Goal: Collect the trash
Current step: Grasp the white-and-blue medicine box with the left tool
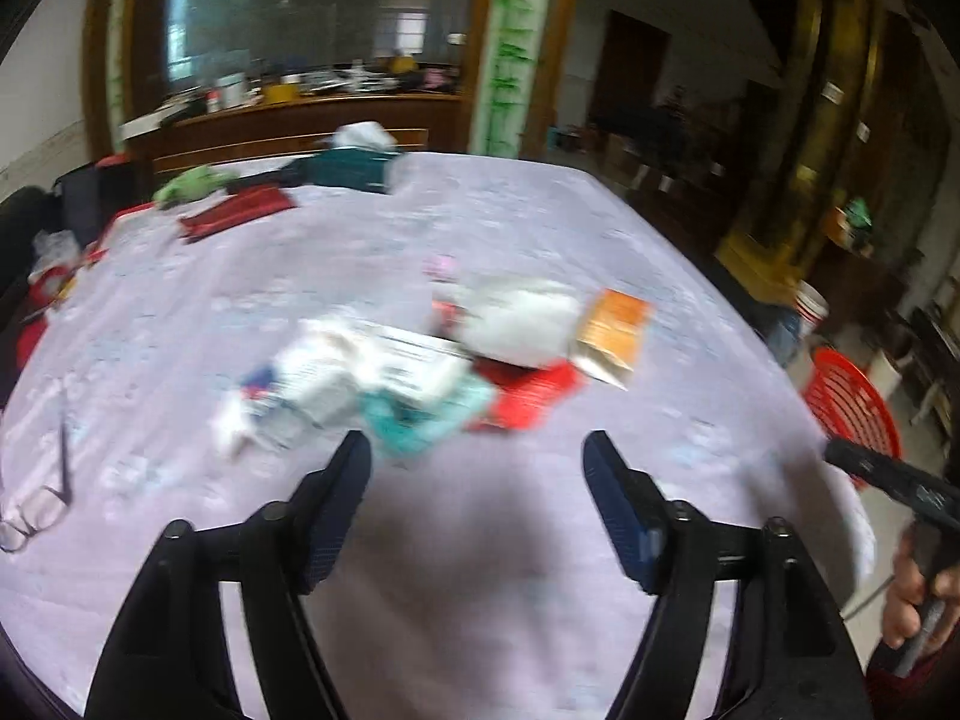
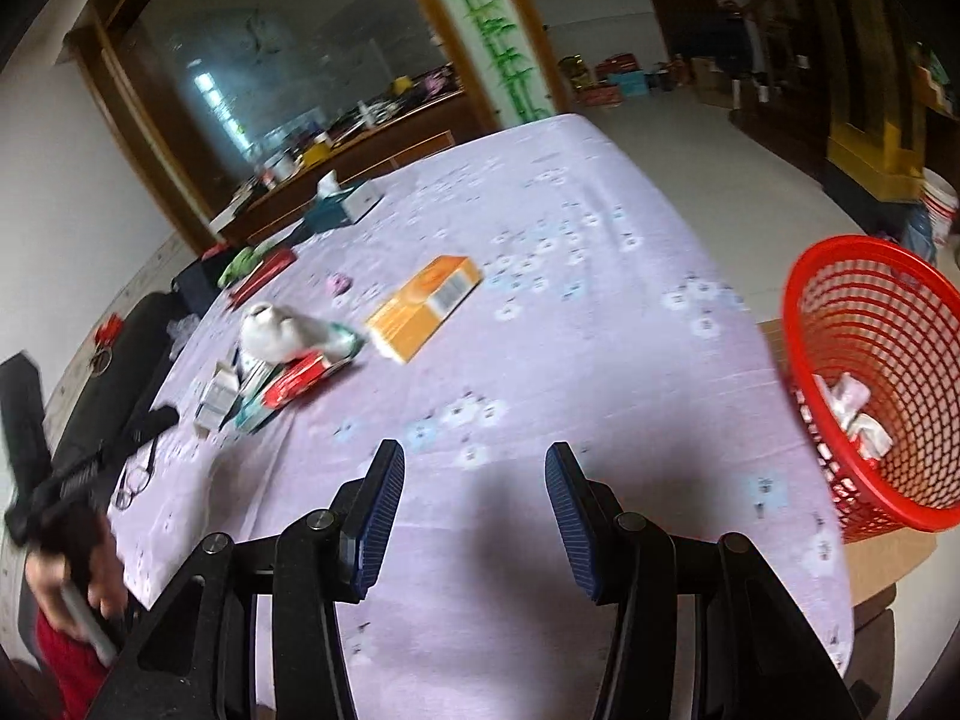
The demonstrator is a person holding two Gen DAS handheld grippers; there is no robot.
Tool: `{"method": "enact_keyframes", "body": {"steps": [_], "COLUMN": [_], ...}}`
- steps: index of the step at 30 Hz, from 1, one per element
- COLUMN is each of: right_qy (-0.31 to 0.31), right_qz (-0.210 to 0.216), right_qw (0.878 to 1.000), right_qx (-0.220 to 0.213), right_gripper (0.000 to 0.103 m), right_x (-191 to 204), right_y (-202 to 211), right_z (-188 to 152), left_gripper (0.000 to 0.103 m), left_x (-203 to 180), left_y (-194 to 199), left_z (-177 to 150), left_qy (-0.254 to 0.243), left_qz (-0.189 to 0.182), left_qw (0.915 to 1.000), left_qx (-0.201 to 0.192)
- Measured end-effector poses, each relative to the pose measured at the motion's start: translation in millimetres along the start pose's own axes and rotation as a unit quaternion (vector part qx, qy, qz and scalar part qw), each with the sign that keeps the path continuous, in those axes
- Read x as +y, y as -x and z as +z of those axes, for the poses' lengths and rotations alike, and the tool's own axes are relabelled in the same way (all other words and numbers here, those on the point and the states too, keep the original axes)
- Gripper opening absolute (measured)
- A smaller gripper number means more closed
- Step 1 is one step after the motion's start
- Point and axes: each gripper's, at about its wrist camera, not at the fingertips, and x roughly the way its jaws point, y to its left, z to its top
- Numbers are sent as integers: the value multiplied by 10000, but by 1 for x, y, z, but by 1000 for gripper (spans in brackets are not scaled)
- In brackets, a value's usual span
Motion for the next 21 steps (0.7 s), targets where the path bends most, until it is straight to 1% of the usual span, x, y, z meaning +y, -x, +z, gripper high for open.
{"method": "enact_keyframes", "body": {"steps": [1,2,4,6,8,10,11,12,13,14,16,17,19,21], "right_qy": [18,59,94,106,119,122,126,138,148,156,170,166,147,164], "right_qz": [7,17,31,41,36,44,50,49,43,41,37,28,48,89], "right_qw": [10000,10000,9999,9999,9999,9998,9998,9998,9998,9998,9997,9997,9997,9995], "right_qx": [11,26,48,74,95,125,129,133,134,135,151,165,206,248], "right_gripper": [53,53,53,53,53,53,53,53,53,53,53,53,53,53], "right_x": [2,5,9,9,11,13,14,14,15,15,14,14,13,17], "right_y": [-1,-1,-3,-4,-4,-6,-6,-6,-6,-6,-6,-7,-10,-13], "right_z": [0,-1,-2,-2,-2,-2,-2,-2,-3,-3,-3,-3,-2,0], "left_gripper": [75,75,79,79,80,80,80,80,80,80,80,80,80,80], "left_x": [17,28,48,68,82,98,100,105,112,116,116,113,97,87], "left_y": [-3,-5,-13,-25,-38,-56,-61,-69,-78,-82,-83,-82,-72,-67], "left_z": [5,10,20,30,38,44,44,44,43,40,32,28,20,13], "left_qy": [78,126,114,248,239,335,354,424,585,714,763,701,394,213], "left_qz": [235,357,327,420,75,-62,-233,-404,-480,-623,-973,-983,-973,-891], "left_qw": [9997,9993,9994,9988,9997,9994,9990,9978,9960,9938,9896,9899,9920,9935], "left_qx": [-43,-55,-82,-77,-7,75,149,301,473,577,732,743,698,673]}}
